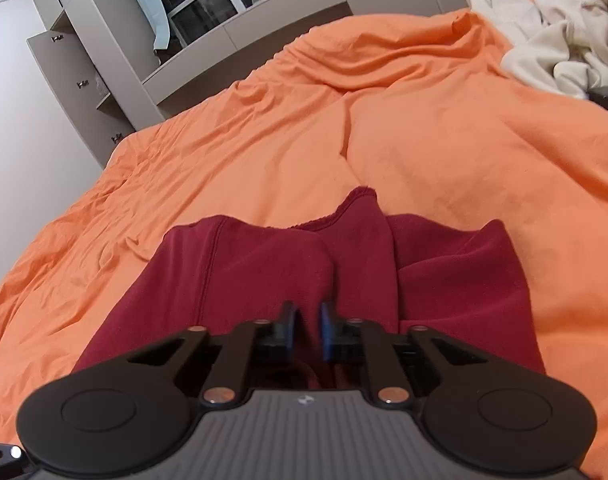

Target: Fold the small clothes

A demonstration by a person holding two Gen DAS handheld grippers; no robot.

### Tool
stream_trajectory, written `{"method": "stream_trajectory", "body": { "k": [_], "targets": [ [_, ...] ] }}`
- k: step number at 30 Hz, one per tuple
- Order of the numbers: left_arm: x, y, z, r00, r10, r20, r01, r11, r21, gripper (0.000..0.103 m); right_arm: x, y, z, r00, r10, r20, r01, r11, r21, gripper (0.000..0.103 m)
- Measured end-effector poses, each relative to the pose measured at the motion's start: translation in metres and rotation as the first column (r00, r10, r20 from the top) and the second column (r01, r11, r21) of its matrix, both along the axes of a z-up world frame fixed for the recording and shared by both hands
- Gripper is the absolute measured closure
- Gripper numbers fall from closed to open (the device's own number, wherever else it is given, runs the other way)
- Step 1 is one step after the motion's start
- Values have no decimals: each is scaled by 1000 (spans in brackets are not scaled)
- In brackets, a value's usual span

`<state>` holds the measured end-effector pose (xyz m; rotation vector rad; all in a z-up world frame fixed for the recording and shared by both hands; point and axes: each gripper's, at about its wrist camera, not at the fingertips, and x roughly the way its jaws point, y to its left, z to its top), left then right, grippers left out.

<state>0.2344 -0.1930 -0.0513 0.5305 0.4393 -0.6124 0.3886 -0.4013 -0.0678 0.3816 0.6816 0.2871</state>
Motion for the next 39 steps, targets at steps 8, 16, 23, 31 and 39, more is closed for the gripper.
{"method": "stream_trajectory", "body": {
  "k": [8,16,23,31,39],
  "targets": [
    [-3,-9,23,998,4,68,1,998,-70,96,-25,-11,43,982,-65,176,77,995,-62,96],
    [-2,-52,23,996,-86,39,88,993,-77,95,-30,-61,40,971,-203,130,208,978,-26,96],
    [10,-74,6,995,-101,-20,100,993,-64,95,-23,-71,24,971,-226,74,229,973,-33,96],
    [17,-68,2,990,-117,-77,108,988,-113,82,-20,-66,21,975,-216,47,219,973,-71,95],
    [44,-26,22,977,-10,-213,-59,946,-318,17,-19,-68,18,973,-230,19,231,970,-72,58]
  ]
}}
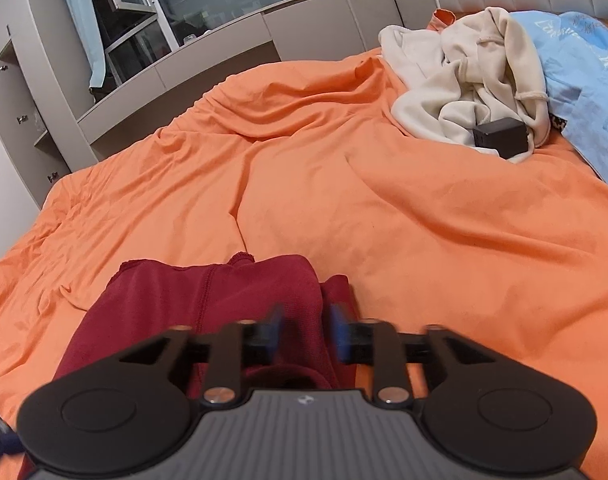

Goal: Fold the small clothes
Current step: 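Open both tools and withdraw them from the folded shirt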

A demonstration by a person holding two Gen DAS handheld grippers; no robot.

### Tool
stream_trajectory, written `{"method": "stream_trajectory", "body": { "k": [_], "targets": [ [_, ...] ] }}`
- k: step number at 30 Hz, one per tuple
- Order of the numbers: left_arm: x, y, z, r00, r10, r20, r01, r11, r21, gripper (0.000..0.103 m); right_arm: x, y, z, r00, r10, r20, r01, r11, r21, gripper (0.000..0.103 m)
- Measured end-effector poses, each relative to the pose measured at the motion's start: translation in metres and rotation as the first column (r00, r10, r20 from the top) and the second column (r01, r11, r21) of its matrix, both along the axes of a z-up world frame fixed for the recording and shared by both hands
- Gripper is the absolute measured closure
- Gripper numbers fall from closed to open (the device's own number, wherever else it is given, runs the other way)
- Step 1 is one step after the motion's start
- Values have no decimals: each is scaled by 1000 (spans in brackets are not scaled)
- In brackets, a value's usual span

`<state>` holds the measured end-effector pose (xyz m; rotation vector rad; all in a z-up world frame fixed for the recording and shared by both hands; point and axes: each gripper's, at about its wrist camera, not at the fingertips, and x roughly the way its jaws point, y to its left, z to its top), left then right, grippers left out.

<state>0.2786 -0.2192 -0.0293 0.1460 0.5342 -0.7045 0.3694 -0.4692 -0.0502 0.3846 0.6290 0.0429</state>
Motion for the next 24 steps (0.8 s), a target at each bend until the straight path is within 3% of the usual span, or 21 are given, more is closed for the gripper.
{"method": "stream_trajectory", "body": {
  "k": [1,2,3,5,6,10,15,18,24],
  "targets": [
    [3,8,3,999,36,-7,-36,999,-27,10,0,0,0,1000,-6,0,6,1000,-2,50],
    [7,14,5,998,66,-13,-67,997,-48,5,0,-1,0,1000,-10,-1,10,1000,-5,47],
    [11,22,7,995,101,-18,-102,993,-67,3,0,-1,0,1000,-15,-4,15,1000,-9,46],
    [19,34,10,986,164,-24,-165,983,-84,1,-1,0,1,1000,-24,-10,24,1000,-16,31],
    [25,40,11,979,200,-27,-201,976,-84,1,-2,0,1,1000,-24,-8,24,1000,-16,28],
    [58,64,14,928,370,-44,-372,927,-47,1,-6,4,2,1000,-13,-1,13,1000,-16,11],
    [107,98,4,842,508,-179,-528,845,-87,1,-6,14,2,1000,8,-11,-8,997,-75,5],
    [127,105,-1,837,494,-237,-533,834,-142,1,-2,16,-2,999,1,-33,-4,995,-96,2],
    [150,104,-25,802,534,-266,-565,823,-51,1,11,7,-21,993,-46,-113,34,994,-107,0]
  ]
}}
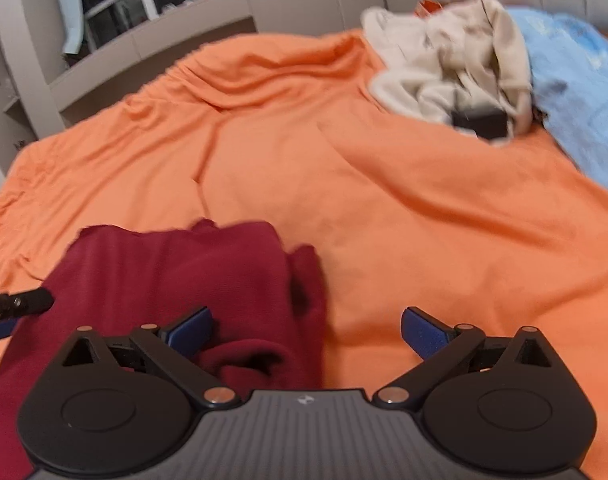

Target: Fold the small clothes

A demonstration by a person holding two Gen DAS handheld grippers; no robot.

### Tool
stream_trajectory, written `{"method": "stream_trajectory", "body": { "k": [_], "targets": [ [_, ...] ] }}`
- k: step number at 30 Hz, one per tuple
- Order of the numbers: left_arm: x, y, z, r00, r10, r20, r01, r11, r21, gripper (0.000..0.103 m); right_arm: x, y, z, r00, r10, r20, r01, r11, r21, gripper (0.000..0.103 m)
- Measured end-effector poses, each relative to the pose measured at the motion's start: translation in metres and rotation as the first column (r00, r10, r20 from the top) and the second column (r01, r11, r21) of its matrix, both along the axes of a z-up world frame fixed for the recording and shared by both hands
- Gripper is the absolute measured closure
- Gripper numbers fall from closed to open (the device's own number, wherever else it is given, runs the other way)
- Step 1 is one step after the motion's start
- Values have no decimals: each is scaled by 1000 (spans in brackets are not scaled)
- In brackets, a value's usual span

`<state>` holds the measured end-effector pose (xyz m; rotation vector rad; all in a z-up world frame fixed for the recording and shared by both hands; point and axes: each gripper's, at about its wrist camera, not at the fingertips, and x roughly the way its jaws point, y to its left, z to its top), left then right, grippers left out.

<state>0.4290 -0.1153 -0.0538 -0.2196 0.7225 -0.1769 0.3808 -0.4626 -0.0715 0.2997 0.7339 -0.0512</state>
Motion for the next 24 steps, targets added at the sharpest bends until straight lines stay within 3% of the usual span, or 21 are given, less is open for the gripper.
{"method": "stream_trajectory", "body": {
  "k": [5,9,17,24],
  "targets": [
    [7,4,-31,997,5,-76,-5,1000,0,0,11,-10,-18,998,-11,-64,17,996,89,0],
    [8,3,-34,998,1,-71,0,1000,8,0,11,-8,-17,998,-16,-63,20,997,72,0],
    [-8,8,-14,999,21,-28,-22,1000,-11,1,2,-3,-2,1000,-3,-28,4,999,51,0],
    [-49,1,13,999,-36,15,35,998,50,1,-27,15,23,996,62,71,-61,998,-14,0]
  ]
}}
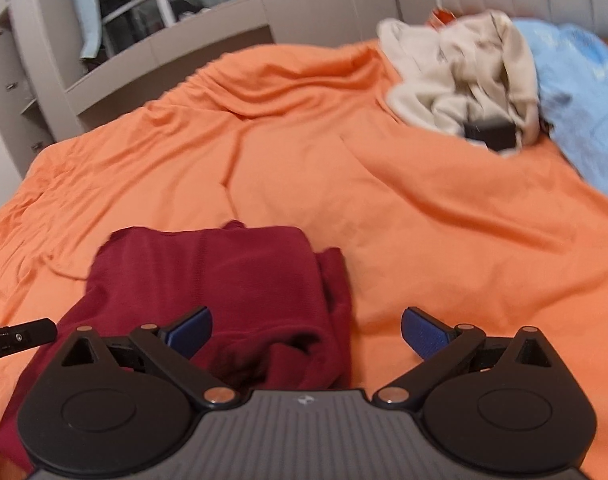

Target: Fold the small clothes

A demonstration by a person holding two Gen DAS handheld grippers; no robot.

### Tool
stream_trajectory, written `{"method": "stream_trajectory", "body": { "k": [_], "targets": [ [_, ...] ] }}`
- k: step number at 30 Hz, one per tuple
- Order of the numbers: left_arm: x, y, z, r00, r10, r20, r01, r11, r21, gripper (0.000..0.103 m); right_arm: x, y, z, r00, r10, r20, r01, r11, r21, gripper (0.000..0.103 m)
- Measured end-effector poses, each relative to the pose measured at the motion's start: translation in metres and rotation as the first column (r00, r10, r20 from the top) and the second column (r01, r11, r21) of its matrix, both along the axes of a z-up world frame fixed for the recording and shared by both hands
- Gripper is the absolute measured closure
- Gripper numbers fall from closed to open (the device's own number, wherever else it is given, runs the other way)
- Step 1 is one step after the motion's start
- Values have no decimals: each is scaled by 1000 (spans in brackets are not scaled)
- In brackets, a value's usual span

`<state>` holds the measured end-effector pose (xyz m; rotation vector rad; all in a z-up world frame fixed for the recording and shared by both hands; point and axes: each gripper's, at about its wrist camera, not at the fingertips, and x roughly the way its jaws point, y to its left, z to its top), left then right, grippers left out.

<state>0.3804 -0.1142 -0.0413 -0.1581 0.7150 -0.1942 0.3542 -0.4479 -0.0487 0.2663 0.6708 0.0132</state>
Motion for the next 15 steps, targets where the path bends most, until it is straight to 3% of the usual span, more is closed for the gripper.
{"method": "stream_trajectory", "body": {
  "k": [5,15],
  "targets": [
    [-29,8,3,1000,-18,-3,18,1000,10,1,-14,9,1,1000,11,10,-11,998,-66,0],
    [-73,15,7,998,-63,15,63,998,14,1,-62,10,12,992,39,117,-39,999,-6,0]
  ]
}}
